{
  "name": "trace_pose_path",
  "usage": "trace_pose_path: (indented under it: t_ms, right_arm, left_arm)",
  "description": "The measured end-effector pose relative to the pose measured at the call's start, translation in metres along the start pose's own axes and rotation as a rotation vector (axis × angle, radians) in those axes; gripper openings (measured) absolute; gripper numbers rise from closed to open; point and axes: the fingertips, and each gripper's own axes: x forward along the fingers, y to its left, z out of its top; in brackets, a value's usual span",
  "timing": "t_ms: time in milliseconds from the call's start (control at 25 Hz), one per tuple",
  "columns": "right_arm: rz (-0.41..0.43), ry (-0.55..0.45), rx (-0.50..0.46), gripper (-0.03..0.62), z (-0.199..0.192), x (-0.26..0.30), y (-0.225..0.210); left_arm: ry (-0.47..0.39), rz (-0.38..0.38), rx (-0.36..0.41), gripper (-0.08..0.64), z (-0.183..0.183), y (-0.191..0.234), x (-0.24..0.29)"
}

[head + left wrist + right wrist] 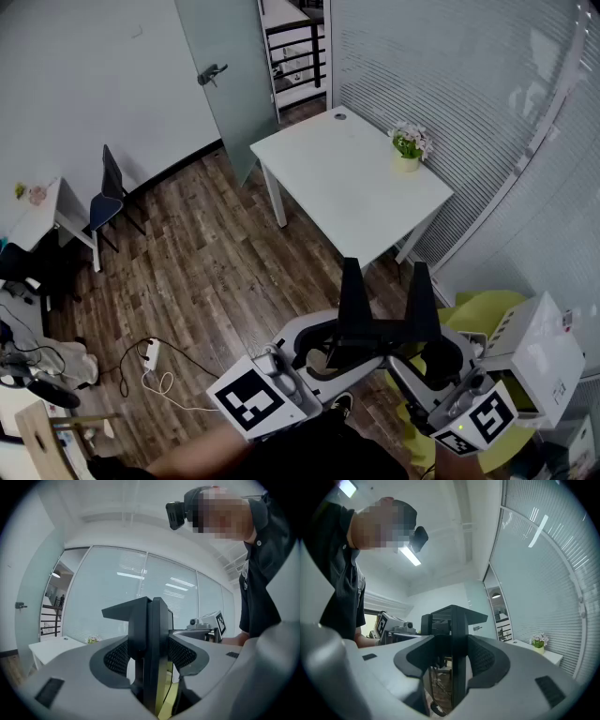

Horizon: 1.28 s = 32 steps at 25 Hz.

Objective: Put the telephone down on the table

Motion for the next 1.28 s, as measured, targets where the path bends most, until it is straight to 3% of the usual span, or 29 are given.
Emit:
trace_pose_path:
  t_ms: [400,840,1280]
  right_arm:
    - [0.024,0.021,-0.015,0.236,-0.003,-0.007,0.007]
    - [0.111,-0.007,0.000,0.236,0.002,-0.015,0.003]
    - [0.144,-0.005,0.012,0.236,-0.005,0.026,-0.008]
  left_arm:
    - [0.004,0.020,0.007,0.247,-0.002,-0.010,-0.004]
    - [0.004,0.103,0.043,0.247,0.002,-0.019,0.001]
    - [-0.009,0.138,0.030,0.247,0.000,0.023,-0.006]
